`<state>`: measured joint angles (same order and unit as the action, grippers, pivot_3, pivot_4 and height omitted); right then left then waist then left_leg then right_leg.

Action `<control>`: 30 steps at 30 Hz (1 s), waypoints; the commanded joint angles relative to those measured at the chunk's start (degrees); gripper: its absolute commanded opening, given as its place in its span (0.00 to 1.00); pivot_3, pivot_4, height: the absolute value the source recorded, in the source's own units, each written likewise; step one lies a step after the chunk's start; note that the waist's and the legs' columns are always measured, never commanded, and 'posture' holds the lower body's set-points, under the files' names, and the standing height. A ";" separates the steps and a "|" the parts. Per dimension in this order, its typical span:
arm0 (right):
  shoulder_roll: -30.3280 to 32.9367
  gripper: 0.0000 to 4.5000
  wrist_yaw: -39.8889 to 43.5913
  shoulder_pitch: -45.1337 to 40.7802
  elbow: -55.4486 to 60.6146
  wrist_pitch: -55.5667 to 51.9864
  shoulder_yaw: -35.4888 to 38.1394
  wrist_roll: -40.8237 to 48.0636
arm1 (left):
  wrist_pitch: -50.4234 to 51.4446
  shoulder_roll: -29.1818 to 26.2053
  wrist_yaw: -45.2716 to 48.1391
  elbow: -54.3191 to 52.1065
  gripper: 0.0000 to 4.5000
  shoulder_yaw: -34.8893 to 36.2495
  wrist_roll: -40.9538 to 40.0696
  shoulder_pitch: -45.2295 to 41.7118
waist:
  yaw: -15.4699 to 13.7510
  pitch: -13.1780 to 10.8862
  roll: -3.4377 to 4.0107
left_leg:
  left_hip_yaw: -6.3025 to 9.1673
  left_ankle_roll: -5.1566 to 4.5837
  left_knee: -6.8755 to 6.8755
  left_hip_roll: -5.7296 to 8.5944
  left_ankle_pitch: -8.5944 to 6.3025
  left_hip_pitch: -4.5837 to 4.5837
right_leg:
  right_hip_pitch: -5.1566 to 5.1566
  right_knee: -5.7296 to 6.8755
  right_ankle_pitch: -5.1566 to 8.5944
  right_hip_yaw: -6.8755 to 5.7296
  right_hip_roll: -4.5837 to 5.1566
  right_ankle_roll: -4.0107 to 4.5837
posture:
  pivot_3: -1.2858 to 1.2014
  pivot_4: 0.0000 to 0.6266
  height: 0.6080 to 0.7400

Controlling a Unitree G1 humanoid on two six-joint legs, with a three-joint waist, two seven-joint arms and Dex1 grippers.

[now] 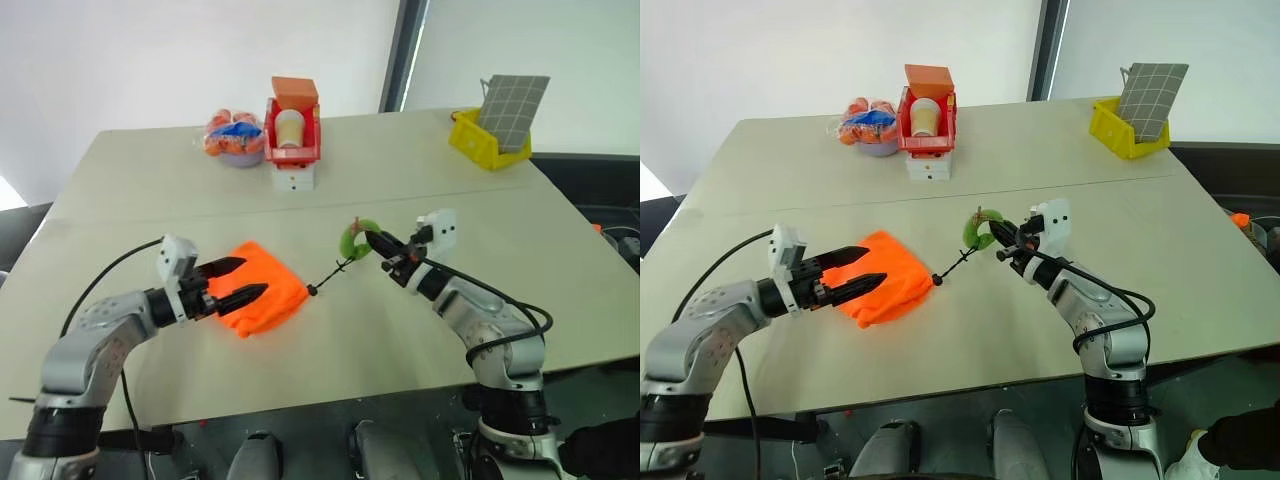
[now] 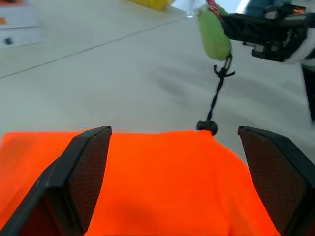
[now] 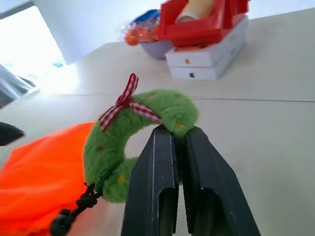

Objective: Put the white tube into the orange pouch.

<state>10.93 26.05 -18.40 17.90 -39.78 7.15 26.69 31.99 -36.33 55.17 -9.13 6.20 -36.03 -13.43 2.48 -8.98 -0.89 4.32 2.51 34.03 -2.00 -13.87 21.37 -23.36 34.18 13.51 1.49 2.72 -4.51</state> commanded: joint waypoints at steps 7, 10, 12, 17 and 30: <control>0.53 0.00 -0.36 -1.71 4.50 0.46 -0.23 5.33 | -6.81 2.20 5.26 7.06 0.98 -9.61 8.23 -10.16 | -0.07 -0.01 0.02 | 0.00 -0.01 -0.09 0.00 0.00 0.04 | -0.01 -0.02 -0.06 0.00 -0.02 0.10 | 0.52 0.24 1.00; 0.66 0.00 -0.89 -1.91 4.87 0.41 -0.19 6.00 | -8.78 2.94 4.05 4.99 0.98 -10.84 10.70 -9.82 | 0.03 -0.01 0.02 | 0.00 -0.01 -0.08 0.00 0.00 0.04 | -0.01 -0.02 -0.06 0.00 -0.02 0.09 | 0.52 0.24 1.00; 0.77 0.00 -1.08 -1.80 5.15 0.57 -0.29 6.40 | -8.08 3.24 2.05 2.63 0.98 -11.42 11.96 -8.71 | -0.01 -0.01 0.02 | 0.00 -0.01 -0.09 -0.01 0.01 0.03 | -0.01 -0.01 -0.06 0.01 -0.03 0.09 | 0.52 0.24 1.00; 0.63 0.00 -1.45 -1.98 5.65 0.48 -1.08 7.31 | -6.86 3.30 -1.14 -3.25 0.98 -13.28 14.11 -4.98 | -0.08 -0.02 0.03 | 0.00 -0.01 -0.08 -0.01 0.00 0.03 | 0.00 0.00 -0.02 0.02 -0.02 0.02 | 0.52 0.24 1.00; 0.75 0.00 -1.54 -2.55 5.78 1.00 -2.33 8.47 | -0.65 6.54 -8.31 -7.21 0.98 -19.24 18.59 -5.05 | -0.08 -0.02 0.04 | 0.02 -0.02 -0.04 0.00 0.01 0.02 | 0.03 0.01 0.02 0.02 -0.04 -0.05 | 0.52 0.24 1.00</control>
<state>11.50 24.53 -19.81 20.68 -39.69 4.78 34.00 31.02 -29.94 47.23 -14.46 -12.78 -17.50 -18.04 2.40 -9.01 -0.85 4.35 2.49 33.99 -2.00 -13.87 21.38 -23.33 34.19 13.54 1.51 2.68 -4.57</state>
